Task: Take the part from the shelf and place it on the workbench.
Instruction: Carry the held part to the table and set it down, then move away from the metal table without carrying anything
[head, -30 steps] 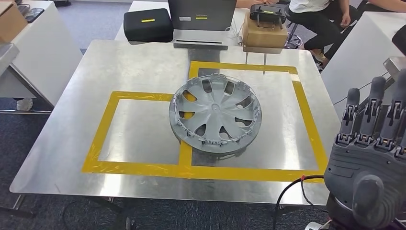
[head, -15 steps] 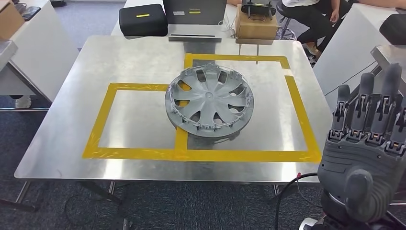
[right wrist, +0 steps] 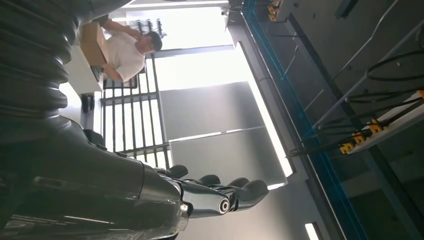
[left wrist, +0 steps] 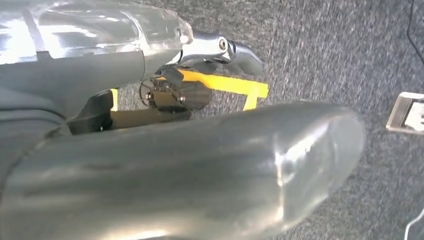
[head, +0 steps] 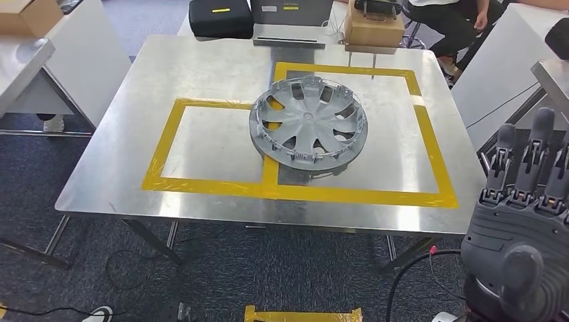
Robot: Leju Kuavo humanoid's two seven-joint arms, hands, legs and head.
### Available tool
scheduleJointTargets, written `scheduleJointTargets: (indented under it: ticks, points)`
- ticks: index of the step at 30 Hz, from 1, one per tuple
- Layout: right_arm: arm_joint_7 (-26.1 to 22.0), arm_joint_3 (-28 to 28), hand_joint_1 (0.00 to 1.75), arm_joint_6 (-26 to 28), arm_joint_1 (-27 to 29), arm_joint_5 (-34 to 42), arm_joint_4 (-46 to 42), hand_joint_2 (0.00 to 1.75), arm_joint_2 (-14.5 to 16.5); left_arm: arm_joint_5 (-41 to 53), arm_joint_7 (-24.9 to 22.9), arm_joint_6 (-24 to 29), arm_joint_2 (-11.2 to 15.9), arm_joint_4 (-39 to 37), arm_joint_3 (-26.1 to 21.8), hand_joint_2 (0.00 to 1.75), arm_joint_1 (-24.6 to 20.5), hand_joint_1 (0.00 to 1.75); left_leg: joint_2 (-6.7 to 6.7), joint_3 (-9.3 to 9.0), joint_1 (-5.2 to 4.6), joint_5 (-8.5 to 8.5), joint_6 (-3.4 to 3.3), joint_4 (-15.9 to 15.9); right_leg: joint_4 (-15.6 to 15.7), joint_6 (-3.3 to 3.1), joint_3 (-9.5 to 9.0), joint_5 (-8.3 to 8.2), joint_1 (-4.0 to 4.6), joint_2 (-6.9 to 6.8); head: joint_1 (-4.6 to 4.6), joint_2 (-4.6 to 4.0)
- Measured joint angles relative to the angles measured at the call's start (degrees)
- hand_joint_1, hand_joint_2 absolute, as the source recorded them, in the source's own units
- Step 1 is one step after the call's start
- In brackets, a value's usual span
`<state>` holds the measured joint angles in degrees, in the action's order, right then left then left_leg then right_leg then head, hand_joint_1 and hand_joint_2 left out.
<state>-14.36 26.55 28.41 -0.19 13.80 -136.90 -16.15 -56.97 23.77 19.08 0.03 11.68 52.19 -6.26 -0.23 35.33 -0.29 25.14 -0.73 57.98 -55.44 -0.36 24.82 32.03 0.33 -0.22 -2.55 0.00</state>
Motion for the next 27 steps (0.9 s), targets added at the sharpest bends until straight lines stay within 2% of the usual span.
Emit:
scheduleJointTargets:
  ticks: [2, 3, 4, 5, 7, 8, 9, 10, 11, 12, 14, 15, 16, 17, 18, 19, 20, 21, 22, 23, 24, 25, 26, 27]
  points:
    - [0.16, 0.03, 0.00, 0.27, -0.02, -0.31, -0.04, 1.75, 0.01, 0.13, -0.04, 0.00, 0.05, -0.01, 0.01, 0.00, 0.02, 0.00, 0.09, 0.28, 0.17, -0.85, 0.73, -0.22, 1.03, -0.17, 0.08, -0.61, 0.14, 0.03, -0.04, 0.00]
    - [0.21, 0.04, 0.00, 0.38, -0.03, -0.42, -0.04, 1.75, 0.02, 0.16, -0.05, 0.00, 0.09, -0.01, 0.02, 0.00, 0.03, 0.00, 0.12, 0.52, 0.27, -0.43, 1.09, -0.04, 1.30, -0.35, 0.44, -1.28, 0.08, -0.08, -0.05, 0.00]
    - [0.22, 0.05, 0.00, 0.47, -0.01, -0.51, -0.04, 1.75, 0.03, 0.19, -0.06, 0.00, 0.12, -0.01, 0.02, 0.00, 0.04, 0.00, 0.13, 0.97, 0.31, 1.08, 1.41, 0.96, 1.57, -0.55, 0.92, -2.02, -0.04, -0.21, 0.10, 0.00]
    - [0.22, 0.05, 0.00, 0.54, 0.00, -0.58, -0.04, 1.75, 0.04, 0.20, -0.05, 0.00, 0.16, -0.01, 0.02, 0.00, 0.03, 0.00, 0.14, 1.70, 0.38, 3.56, 1.71, 3.05, 1.74, -0.73, 1.59, -2.76, -0.18, -0.34, 0.39, 0.00]
    - [0.21, 0.05, 0.00, 0.69, 0.10, -0.81, -0.06, 1.75, 0.04, 0.20, 0.02, 0.00, 0.25, -0.01, 0.02, 0.00, 0.03, 0.00, 0.14, 3.54, 0.62, 9.27, 2.22, 9.94, 1.45, -0.92, 3.32, -3.94, -0.17, -0.42, 1.17, 0.00]
    - [0.20, 0.05, 0.00, 0.77, 0.14, -1.04, -0.06, 1.75, 0.04, 0.20, 0.10, 0.00, 0.31, -0.01, 0.02, 0.00, 0.03, 0.00, 0.15, 4.09, 0.71, 10.66, 2.43, 13.22, 1.15, -0.89, 4.28, -4.49, -0.16, -0.42, 1.45, 0.00]
    - [0.20, 0.05, 0.00, 0.89, 0.18, -1.43, -0.06, 1.75, 0.03, 0.18, 0.20, 0.00, 0.36, -0.01, 0.02, 0.00, 0.03, 0.00, 0.16, 3.96, 0.77, 10.60, 2.59, 15.21, 0.76, -0.81, 5.31, -5.00, -0.17, -0.43, 1.67, 0.00]
    - [0.22, 0.05, 0.00, 1.03, 0.22, -1.94, -0.06, 1.75, 0.03, 0.13, 0.31, -0.01, 0.40, -0.01, 0.02, 0.00, 0.03, 0.00, 0.19, 2.96, 0.81, 9.39, 2.70, 15.46, 0.29, -0.68, 6.38, -5.45, -0.21, -0.42, 1.81, 0.00]
    - [0.32, 0.06, 0.00, 1.26, 0.27, -2.58, -0.07, 1.75, 0.02, 0.06, 0.41, -0.02, 0.44, -0.01, 0.02, 0.00, 0.03, 0.00, 0.21, 0.92, 0.84, 7.67, 2.75, 13.70, -0.28, -0.51, 7.44, -5.83, -0.26, -0.42, 1.91, 0.00]
    - [0.50, 0.07, 0.00, 1.55, 0.31, -3.26, -0.09, 1.75, 0.01, -0.03, 0.49, -0.04, 0.47, -0.01, 0.02, 0.00, 0.00, 0.00, 0.20, -1.84, 0.90, 6.49, 2.74, 10.42, -0.91, -0.28, 8.36, -6.12, -0.31, -0.40, 2.00, 0.00]
    - [0.91, 0.05, 0.00, 2.11, 0.42, -4.43, -0.14, 1.75, -0.01, -0.18, 0.58, -0.15, 0.52, -0.01, 0.02, 0.00, -0.08, 0.00, 0.02, -7.02, 0.84, 6.70, 2.33, 3.09, -2.05, 0.29, 9.71, -6.63, -0.26, -0.30, 2.06, 0.00]
    - [1.03, 0.04, 0.00, 2.32, 0.48, -4.79, -0.15, 1.75, -0.02, -0.23, 0.59, -0.19, 0.54, -0.01, 0.02, 0.00, -0.10, 0.00, -0.12, -8.32, 0.75, 7.41, 1.99, 0.85, -2.35, 0.58, 10.04, -6.96, -0.22, -0.26, 2.01, 0.00]
    - [1.08, 0.02, 0.00, 2.50, 0.55, -5.06, -0.16, 1.75, -0.07, -0.27, 0.59, -0.23, 0.56, -0.01, 0.02, 0.00, -0.08, 0.00, -0.27, -8.73, 0.60, 7.75, 1.52, -0.19, -2.42, 0.90, 10.25, -7.39, -0.21, -0.23, 1.93, 0.00]
    - [1.11, 0.00, 0.00, 2.68, 0.67, -5.25, -0.16, 1.75, -0.17, -0.28, 0.57, -0.26, 0.55, -0.01, 0.02, 0.00, -0.04, 0.00, -0.33, -8.38, 0.59, 7.54, 0.98, -0.43, -2.35, 1.21, 10.41, -7.84, -0.24, -0.19, 1.88, 0.00]
    - [1.13, -0.04, 0.00, 2.91, 0.83, -5.45, -0.16, 1.75, -0.30, -0.30, 0.52, -0.30, 0.55, -0.01, 0.02, 0.00, -0.04, 0.00, -0.32, -7.86, 0.62, 7.03, 0.46, -0.50, -2.46, 1.52, 10.72, -7.60, -0.30, -0.14, 1.90, 0.00]
    - [1.16, -0.09, 0.00, 3.13, 1.02, -5.64, -0.16, 1.75, -0.47, -0.28, 0.47, -0.34, 0.55, -0.01, 0.02, 0.00, -0.04, 0.00, -0.29, -7.26, 0.69, 6.39, -0.10, -0.58, -3.23, 1.87, 11.16, -6.36, -0.36, -0.09, 1.77, 0.00]
    - [1.20, -0.14, 0.00, 3.34, 1.18, -5.81, -0.16, 1.75, -0.62, -0.24, 0.40, -0.37, 0.54, -0.01, 0.02, 0.00, -0.06, 0.00, -0.24, -6.50, 0.79, 5.71, -0.54, -0.66, -5.07, 2.20, 11.78, -4.09, -0.42, -0.05, 1.56, 0.00]
    - [1.24, -0.19, 0.00, 3.60, 1.30, -5.97, -0.16, 1.75, -0.75, -0.17, 0.32, -0.39, 0.55, -0.01, 0.02, 0.00, -0.08, 0.00, -0.24, -5.77, 0.79, 5.04, -0.85, -0.64, -8.05, 2.50, 12.46, -0.99, -0.48, -0.04, 1.25, 0.00]
    - [1.32, -0.22, 0.00, 3.83, 1.38, -6.11, -0.16, 1.75, -0.85, -0.09, 0.27, -0.39, 0.55, -0.01, 0.02, 0.00, -0.06, 0.00, -0.28, -4.96, 0.73, 4.39, -1.02, -0.61, -11.80, 2.69, 13.05, 1.91, -0.51, -0.04, 0.89, 0.00]
    - [1.41, -0.25, 0.00, 4.07, 1.48, -6.27, -0.16, 1.75, -0.95, -0.01, 0.22, -0.39, 0.55, -0.01, 0.02, 0.00, -0.04, 0.00, -0.32, -4.14, 0.64, 3.74, -1.09, -0.57, -15.37, 2.78, 13.40, 3.83, -0.52, -0.04, 0.63, 0.00]
    - [1.55, -0.28, 0.00, 4.28, 1.57, -6.43, -0.16, 1.75, -1.03, 0.04, 0.19, -0.39, 0.57, -0.01, 0.02, 0.00, -0.02, 0.00, -0.37, -3.32, 0.52, 3.10, -1.13, -0.54, -17.76, 2.74, 13.21, 4.41, -0.51, -0.03, 0.39, 0.00]
    - [1.71, -0.32, 0.00, 4.44, 1.65, -6.61, -0.16, 1.75, -1.14, 0.07, 0.19, -0.39, 0.58, -0.01, 0.02, 0.00, 0.00, 0.00, -0.42, -2.54, 0.37, 2.49, -1.14, -0.51, -18.26, 2.56, 12.28, 3.70, -0.48, -0.02, 0.16, 0.00]
    - [1.83, -0.40, 0.00, 4.61, 1.68, -6.83, -0.17, 1.75, -1.24, 0.08, 0.19, -0.39, 0.58, -0.01, 0.03, 0.00, 0.01, 0.00, -0.47, -1.85, 0.21, 1.91, -1.13, -0.50, -16.62, 2.22, 10.46, 2.16, -0.40, -0.01, -0.05, 0.00]
    - [1.92, -0.51, 0.00, 4.78, 1.67, -7.02, -0.18, 1.75, -1.32, 0.09, 0.20, -0.39, 0.58, -0.01, 0.03, 0.00, 0.01, 0.00, -0.53, -1.28, 0.05, 1.37, -1.10, -0.50, -13.07, 1.70, 7.78, 0.54, -0.23, 0.01, -0.21, 0.00]
